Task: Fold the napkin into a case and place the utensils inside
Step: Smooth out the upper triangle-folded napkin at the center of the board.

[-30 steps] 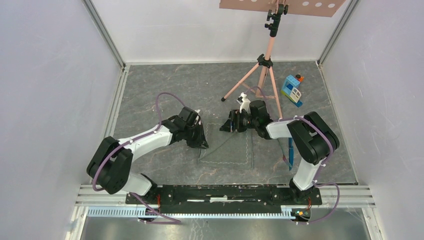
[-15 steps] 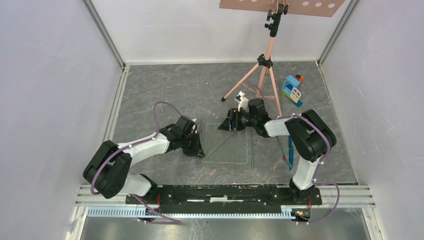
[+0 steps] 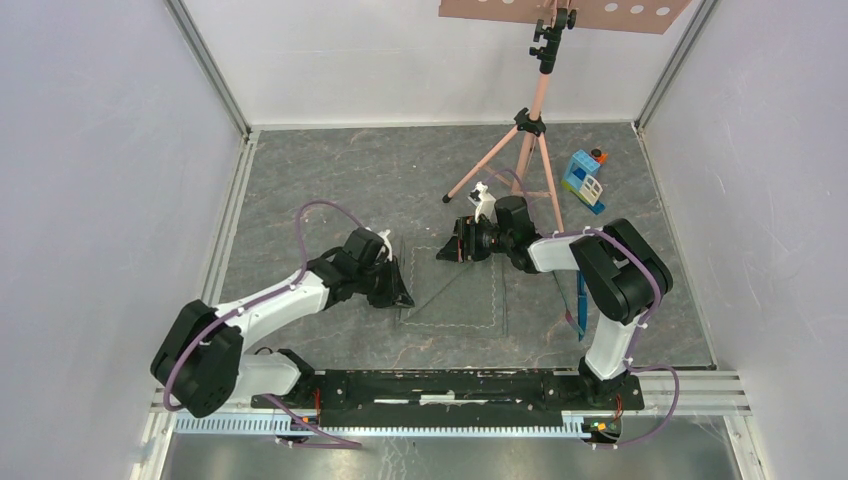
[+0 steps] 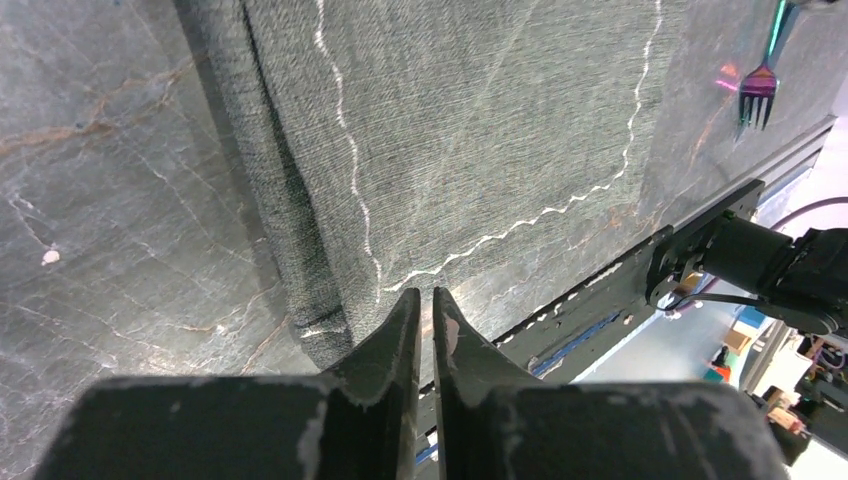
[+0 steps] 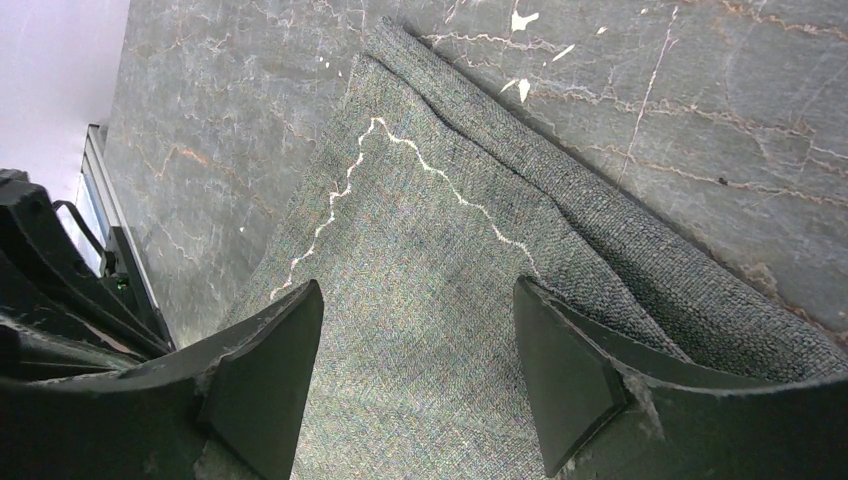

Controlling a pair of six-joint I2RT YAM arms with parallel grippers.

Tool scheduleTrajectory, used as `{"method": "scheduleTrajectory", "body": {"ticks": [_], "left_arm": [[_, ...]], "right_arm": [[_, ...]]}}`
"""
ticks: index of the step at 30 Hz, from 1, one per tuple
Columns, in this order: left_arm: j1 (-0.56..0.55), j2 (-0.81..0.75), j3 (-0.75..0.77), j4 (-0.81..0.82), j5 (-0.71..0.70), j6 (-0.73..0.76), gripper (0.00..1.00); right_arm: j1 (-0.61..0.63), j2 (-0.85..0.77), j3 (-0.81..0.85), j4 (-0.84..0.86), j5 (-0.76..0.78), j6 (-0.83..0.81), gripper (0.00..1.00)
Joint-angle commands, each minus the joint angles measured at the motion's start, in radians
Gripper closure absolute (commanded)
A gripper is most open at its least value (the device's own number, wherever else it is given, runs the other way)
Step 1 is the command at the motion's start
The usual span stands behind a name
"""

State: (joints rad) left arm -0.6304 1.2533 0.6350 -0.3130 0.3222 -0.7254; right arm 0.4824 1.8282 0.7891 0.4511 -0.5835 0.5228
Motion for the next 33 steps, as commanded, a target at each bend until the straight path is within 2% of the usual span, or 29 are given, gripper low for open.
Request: {"method": "scheduleTrajectory", "body": {"ticks": [1,8,13,19,25,33], "left_arm": [[-0.004,0.020,-0.052,0.055,0.032,-0.076,0.86],[-0.003,0.070,-0.114,0.017,-0.009,-0.110,0.92],[-0.006,0.030,-0.066,-0.045,-0.009,-0.094,0.92],[-0.012,-0.049,0.034,-0.080,0.020,-0.072,0.83],[-0.011,0.072,0.105,-0.052,0.006,-0.049,0.82],[-0.010,0.173,0.065,-0.078,-0.091,-0.021,0.85]], "right_arm": [[0.001,0.000,0.028,-0.008,0.022,-0.027,0.24],[0.001,0.000,0.036,-0.007,0.016,-0.026,0.23],[0.001,-0.009,0.042,-0.012,0.009,-0.026,0.22],[0.001,-0.043,0.075,-0.048,-0.004,-0.033,0.19],[-0.018,-0.096,0.065,-0.051,-0.005,-0.021,0.18],[-0.112,-0.086,0.006,-0.042,-0.009,-0.042,0.17]]}}
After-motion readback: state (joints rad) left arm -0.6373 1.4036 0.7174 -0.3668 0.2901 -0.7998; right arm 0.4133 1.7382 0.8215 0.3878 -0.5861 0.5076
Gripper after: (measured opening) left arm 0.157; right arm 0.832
